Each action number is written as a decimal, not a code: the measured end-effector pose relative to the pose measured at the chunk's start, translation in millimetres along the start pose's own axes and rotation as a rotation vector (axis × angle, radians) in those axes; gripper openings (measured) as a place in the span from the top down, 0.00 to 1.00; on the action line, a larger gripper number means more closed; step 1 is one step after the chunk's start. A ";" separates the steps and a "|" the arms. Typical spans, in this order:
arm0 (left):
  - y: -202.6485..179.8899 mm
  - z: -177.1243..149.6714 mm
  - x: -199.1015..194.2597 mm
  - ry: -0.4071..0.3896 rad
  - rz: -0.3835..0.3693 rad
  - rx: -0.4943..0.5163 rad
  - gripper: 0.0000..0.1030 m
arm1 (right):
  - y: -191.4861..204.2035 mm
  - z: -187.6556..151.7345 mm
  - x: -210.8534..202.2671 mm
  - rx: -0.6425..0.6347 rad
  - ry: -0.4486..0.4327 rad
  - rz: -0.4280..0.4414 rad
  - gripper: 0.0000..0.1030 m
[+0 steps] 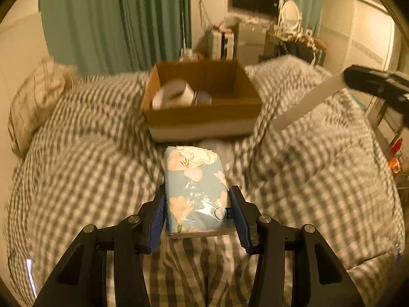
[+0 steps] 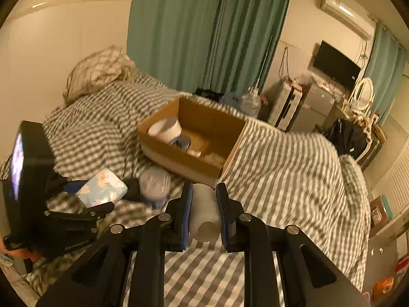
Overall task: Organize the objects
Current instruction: 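Carry the tissue pack and foam tube into the box and open both tools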
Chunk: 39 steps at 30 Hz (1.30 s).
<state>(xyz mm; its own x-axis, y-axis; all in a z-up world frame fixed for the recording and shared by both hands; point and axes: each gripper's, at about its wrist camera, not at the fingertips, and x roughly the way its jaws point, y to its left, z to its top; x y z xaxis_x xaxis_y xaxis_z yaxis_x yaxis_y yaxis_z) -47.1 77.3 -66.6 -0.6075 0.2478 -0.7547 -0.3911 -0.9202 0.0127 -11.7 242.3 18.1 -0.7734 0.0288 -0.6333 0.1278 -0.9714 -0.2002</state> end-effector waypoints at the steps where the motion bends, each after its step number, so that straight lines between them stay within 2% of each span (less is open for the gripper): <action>1: 1.0 7.5 -3.9 -0.014 -0.004 0.001 0.53 | -1.1 4.5 -1.3 -0.004 -0.008 -0.004 0.83; 11: 19.7 102.5 -16.7 -0.164 0.025 -0.003 0.53 | -18.3 77.6 -5.9 -0.030 -0.124 -0.047 0.83; 16: 28.7 149.3 2.4 -0.190 0.014 -0.030 0.53 | -25.7 115.5 13.6 -0.036 -0.146 -0.040 0.83; 20: 35.0 178.3 31.0 -0.188 0.014 -0.048 0.53 | -27.3 140.0 47.5 -0.044 -0.140 -0.034 0.83; 26: 41.4 194.9 85.1 -0.159 0.023 -0.056 0.53 | -28.5 153.3 116.4 -0.041 -0.085 -0.003 0.83; 33: 44.8 188.0 144.0 -0.091 0.036 -0.053 0.52 | -33.4 130.9 194.8 -0.010 0.015 0.024 0.83; 38: 42.7 182.6 149.8 -0.083 0.048 -0.055 0.49 | -45.3 122.0 205.7 0.040 0.022 0.040 0.77; 39: 41.2 183.1 146.7 -0.086 0.050 -0.052 0.46 | -48.0 122.4 202.3 0.046 0.016 0.037 0.71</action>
<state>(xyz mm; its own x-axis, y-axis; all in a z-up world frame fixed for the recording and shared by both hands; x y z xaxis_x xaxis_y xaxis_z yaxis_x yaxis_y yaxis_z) -279.0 131.2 -56.7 -0.6831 0.2240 -0.6951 -0.3240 -0.9460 0.0136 -250.3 265.9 -9.0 -0.7586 -0.0037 -0.6516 0.1269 -0.9817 -0.1421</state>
